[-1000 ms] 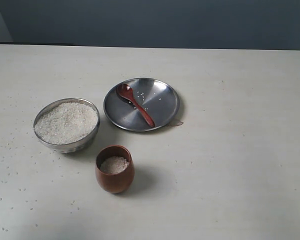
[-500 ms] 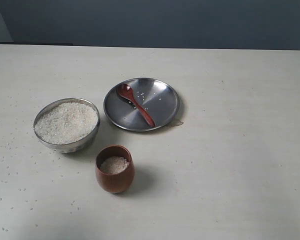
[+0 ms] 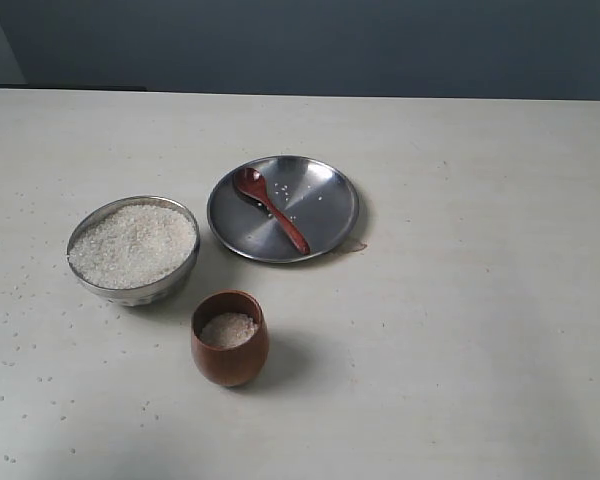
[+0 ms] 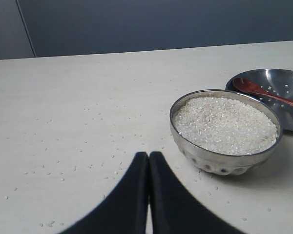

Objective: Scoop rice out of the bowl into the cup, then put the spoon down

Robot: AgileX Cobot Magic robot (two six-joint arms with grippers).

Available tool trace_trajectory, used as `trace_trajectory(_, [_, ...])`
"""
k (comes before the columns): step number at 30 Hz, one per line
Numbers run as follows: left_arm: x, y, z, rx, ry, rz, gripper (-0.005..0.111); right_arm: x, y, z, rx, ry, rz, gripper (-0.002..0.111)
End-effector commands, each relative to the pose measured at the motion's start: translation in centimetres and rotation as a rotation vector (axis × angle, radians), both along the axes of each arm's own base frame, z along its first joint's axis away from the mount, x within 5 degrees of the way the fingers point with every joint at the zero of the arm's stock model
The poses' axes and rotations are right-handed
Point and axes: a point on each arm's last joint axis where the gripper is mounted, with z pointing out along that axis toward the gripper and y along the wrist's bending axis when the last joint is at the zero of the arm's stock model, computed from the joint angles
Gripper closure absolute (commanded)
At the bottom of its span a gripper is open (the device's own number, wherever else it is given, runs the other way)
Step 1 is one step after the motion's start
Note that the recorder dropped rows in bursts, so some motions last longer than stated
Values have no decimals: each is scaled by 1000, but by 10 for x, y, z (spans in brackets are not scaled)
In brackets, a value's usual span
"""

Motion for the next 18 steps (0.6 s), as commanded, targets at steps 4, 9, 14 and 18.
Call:
trace_trajectory(4, [0,0,-1,-2,-8,4,106,3,0,-45,-130,92,25,108])
trace_trajectory(9, [0,0,-1,-2,-8,4,106,2,0,-57,-124,126,27,108])
trace_trajectory(14, [0,0,-1,-2,-8,4,106,1,0,-67,-119,159,29,108])
trace_trajectory(18, [0,0,-1,-2,-8,4,106,1,0,-67,-119,158,29,108])
